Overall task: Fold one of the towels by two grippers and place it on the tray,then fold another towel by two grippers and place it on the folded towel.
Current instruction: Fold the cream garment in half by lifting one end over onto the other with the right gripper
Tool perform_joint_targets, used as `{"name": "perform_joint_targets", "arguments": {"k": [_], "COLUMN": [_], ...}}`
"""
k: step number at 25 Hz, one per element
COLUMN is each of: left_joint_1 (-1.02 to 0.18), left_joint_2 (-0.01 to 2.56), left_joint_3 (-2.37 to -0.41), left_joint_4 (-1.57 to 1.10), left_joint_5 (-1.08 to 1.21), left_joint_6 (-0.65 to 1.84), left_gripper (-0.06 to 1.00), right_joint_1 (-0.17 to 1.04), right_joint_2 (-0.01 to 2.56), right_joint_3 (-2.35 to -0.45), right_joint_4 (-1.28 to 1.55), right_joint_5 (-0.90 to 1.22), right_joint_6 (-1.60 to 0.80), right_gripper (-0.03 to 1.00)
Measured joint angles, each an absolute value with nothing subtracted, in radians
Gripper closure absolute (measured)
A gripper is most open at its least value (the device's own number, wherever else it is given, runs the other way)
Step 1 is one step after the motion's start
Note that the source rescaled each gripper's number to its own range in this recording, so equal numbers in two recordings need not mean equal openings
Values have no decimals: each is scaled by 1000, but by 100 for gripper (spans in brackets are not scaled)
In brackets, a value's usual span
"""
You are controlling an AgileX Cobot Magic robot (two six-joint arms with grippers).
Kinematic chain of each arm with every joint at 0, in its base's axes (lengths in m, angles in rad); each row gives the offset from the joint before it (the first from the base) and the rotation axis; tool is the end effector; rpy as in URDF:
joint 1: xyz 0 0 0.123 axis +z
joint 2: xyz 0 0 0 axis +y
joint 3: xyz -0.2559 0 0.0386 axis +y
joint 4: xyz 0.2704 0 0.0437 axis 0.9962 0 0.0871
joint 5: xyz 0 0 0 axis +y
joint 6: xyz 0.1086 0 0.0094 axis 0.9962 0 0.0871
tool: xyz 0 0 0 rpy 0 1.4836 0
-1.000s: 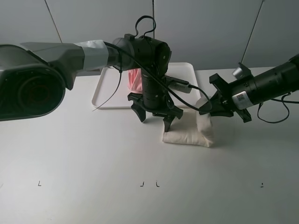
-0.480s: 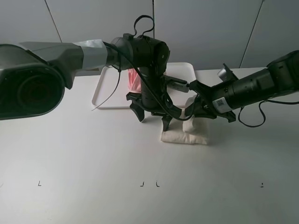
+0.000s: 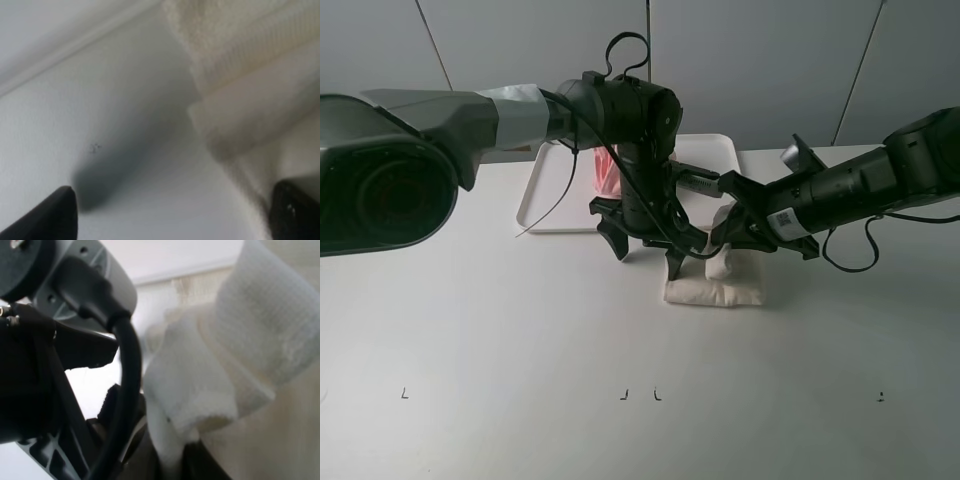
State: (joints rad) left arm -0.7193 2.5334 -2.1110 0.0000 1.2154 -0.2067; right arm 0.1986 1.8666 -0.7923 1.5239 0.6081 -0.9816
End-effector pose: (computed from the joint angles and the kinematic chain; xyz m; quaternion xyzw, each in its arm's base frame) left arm 0.3752 -0.3286 0.0576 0.2535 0.9673 -0.0045 0.0090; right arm 0.3069 0.1253 0.0634 0.0722 0.9190 0.3615 0.1397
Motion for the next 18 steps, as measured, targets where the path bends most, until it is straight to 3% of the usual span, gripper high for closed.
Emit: {"name": "perform_joint_targets", "arguments": {"k": [13,15,18], "left_joint_1": [-719,-719,-714], "left_joint_2": [2533,2533,2533], "left_joint_3": [-2111,-2111,-2111], "left_joint_4": [0,0,0], "left_joint_5": [1215,1215,1220], "left_joint_6": [-203,-201,-175], "left_gripper": [-4,-4,-4], "right_joint_1": [232,232,232], "right_joint_2": [1867,1867,1867], "right_joint_3": [-792,-792,-792], "right_joint_4": [1556,1556,1554], "right_joint_5": [569,567,554], "right_joint_6": [-947,-945,-947], "right_gripper": [91,79,51]}}
